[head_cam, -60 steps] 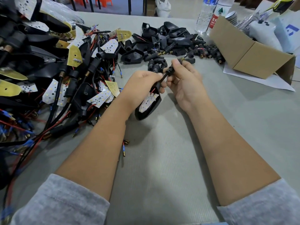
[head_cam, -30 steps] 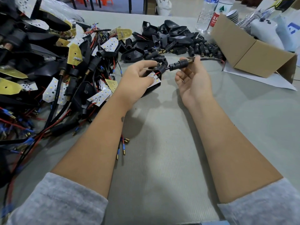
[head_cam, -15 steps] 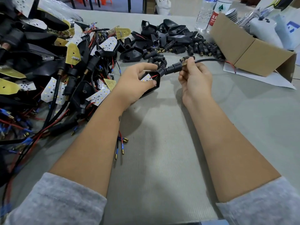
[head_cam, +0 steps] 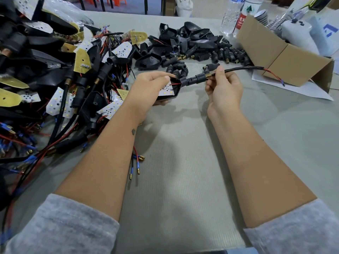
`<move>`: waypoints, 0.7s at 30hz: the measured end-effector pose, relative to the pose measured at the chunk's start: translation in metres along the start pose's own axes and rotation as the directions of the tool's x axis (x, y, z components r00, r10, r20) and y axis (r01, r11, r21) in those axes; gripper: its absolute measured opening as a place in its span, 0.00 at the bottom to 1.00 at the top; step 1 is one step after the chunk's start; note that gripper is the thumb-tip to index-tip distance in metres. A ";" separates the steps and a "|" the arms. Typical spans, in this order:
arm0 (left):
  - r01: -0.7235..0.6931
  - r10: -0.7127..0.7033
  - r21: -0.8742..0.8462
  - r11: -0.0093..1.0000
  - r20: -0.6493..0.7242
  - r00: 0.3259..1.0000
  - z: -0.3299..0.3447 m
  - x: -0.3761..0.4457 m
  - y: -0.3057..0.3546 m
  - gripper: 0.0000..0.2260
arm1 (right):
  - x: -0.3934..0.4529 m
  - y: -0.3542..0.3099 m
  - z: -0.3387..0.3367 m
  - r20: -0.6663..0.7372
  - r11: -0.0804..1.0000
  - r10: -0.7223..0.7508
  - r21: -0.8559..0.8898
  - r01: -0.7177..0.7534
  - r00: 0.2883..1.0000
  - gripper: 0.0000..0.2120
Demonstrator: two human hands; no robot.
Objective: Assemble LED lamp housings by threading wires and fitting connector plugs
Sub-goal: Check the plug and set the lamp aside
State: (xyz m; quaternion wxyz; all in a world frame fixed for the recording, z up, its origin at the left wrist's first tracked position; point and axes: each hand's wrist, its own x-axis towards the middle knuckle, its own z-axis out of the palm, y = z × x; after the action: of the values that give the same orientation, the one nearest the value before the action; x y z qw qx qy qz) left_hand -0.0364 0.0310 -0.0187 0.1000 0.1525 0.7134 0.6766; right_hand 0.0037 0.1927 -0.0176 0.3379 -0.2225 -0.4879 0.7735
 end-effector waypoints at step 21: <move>0.021 -0.171 -0.884 0.466 -0.067 0.983 -0.019 0.005 0.014 0.17 | -0.005 -0.006 0.003 0.141 0.910 0.158 0.363 -0.200 0.977 0.05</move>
State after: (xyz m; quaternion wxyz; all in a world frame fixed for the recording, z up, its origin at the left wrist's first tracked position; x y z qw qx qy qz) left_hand -0.0466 0.0156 -0.0033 0.1496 -0.0109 0.2771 0.9491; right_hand 0.0064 0.1889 -0.0108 0.2749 -0.1553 -0.3260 0.8911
